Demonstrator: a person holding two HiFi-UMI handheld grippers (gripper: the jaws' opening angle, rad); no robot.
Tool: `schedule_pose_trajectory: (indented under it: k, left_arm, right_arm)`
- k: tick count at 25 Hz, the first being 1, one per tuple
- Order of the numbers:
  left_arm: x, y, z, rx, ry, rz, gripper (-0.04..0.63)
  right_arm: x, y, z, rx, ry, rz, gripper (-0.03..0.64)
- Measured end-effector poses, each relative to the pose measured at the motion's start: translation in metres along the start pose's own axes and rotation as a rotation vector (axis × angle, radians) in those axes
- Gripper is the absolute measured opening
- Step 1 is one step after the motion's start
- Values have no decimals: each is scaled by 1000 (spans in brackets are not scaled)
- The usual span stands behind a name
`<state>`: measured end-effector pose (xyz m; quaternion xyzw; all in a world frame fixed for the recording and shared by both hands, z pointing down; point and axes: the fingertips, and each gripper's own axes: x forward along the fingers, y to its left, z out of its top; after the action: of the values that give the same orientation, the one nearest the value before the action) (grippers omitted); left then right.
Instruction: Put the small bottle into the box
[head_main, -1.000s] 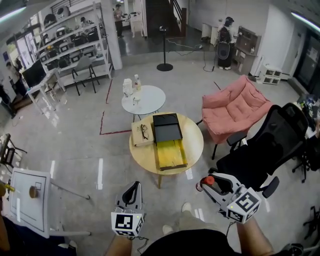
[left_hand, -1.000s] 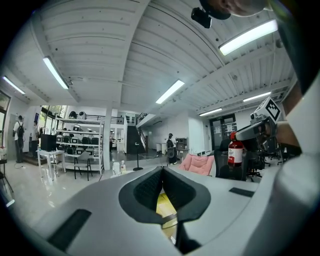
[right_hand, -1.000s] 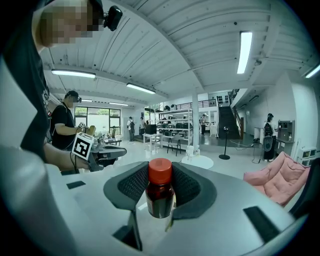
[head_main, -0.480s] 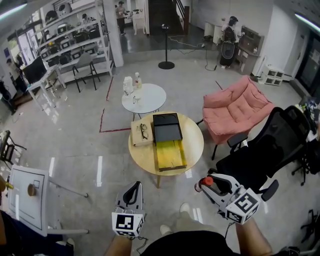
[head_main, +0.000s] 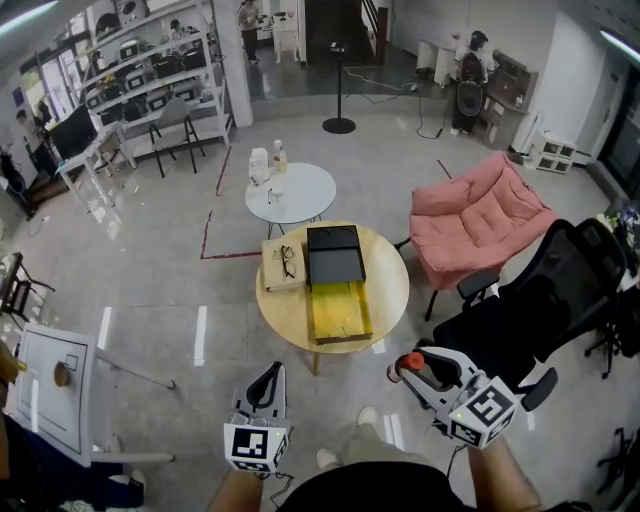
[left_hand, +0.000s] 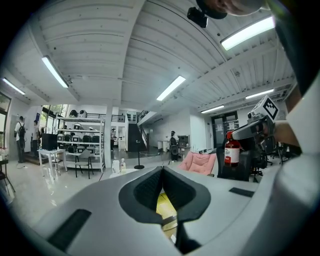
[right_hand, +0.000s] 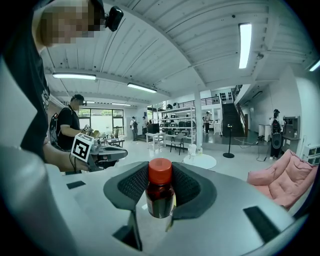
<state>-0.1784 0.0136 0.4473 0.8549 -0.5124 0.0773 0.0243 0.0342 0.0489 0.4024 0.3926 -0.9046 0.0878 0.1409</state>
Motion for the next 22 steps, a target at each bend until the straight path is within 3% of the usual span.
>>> schedule_pose_trajectory:
  k: [22]
  left_arm:
    - [74,4,4,12,38,27,17]
  right_arm:
    - [36,-73,-7,33,26,49,153]
